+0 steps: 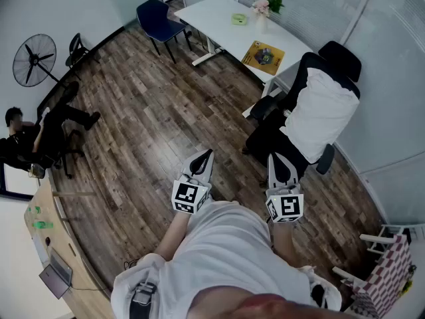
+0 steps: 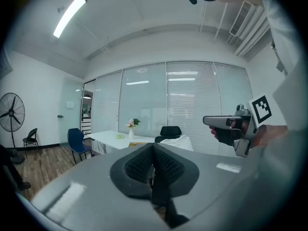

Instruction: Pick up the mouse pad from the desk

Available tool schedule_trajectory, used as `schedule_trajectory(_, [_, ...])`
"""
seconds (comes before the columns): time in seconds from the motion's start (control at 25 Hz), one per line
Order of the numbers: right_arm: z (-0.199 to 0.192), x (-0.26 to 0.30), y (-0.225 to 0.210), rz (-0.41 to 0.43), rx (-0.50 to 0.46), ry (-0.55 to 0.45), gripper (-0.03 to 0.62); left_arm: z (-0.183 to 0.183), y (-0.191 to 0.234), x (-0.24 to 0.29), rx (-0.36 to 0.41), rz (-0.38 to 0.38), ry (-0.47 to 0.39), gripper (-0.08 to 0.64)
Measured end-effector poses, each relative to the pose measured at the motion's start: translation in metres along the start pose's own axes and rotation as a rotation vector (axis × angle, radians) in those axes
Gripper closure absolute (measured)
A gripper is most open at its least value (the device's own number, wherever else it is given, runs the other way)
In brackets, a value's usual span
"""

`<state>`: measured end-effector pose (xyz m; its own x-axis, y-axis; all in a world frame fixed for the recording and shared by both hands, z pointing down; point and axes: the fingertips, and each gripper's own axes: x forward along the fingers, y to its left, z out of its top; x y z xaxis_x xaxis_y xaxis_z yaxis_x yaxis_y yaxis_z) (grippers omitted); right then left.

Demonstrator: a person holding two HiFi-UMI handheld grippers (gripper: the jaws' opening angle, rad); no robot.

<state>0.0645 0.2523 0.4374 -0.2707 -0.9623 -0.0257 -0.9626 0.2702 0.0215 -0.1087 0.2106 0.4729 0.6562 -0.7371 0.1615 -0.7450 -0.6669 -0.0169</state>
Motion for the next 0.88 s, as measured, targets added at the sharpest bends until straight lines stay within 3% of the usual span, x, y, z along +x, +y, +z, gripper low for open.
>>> schedule_trajectory(0.52, [0.001, -0.008, -0.018, 0.001, 0.051, -0.030, 0.593, -0.003, -0.008, -0.002, 0.014, 0.027, 0.017, 0.574])
schedule_trajectory(0.88, [-0.033, -0.003, -0.034, -0.026, 0.097, 0.050, 0.592, -0.008, 0.008, -0.015, 0.037, 0.094, 0.055, 0.574])
